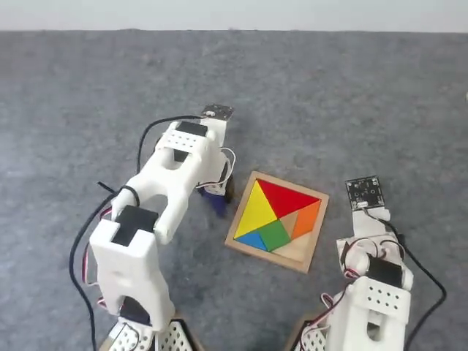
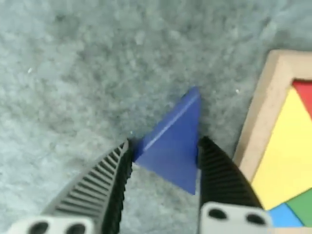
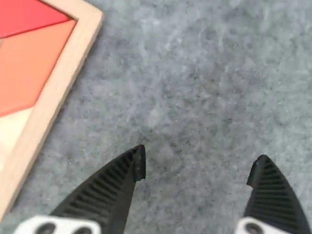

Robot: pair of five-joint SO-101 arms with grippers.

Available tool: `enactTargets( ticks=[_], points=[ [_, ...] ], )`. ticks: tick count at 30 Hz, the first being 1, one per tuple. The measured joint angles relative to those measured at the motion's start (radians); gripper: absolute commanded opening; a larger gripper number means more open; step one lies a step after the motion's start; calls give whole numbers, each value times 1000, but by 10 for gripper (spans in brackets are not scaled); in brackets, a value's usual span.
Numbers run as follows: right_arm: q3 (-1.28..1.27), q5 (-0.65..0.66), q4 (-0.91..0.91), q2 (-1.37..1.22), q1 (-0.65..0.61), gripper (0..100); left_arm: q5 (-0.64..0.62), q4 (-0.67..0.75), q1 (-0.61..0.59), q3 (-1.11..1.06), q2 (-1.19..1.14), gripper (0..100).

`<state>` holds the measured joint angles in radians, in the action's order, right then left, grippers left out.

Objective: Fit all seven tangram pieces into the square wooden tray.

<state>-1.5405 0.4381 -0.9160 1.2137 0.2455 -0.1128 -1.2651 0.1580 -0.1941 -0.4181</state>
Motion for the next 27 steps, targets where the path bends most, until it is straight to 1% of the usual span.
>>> enactTargets(
  ticks=[14,21,25,27],
  points=[
    [0,0,0,0,0,342,54,-3,0,5,6,148],
    [0,0,15,0,0,342,78,-132,-8,71,71,148],
    [0,0,17,0,0,342,101,-196,-9,86,173,152],
    [0,0,17,0,0,342,114,-209,-9,87,219,176]
  ],
)
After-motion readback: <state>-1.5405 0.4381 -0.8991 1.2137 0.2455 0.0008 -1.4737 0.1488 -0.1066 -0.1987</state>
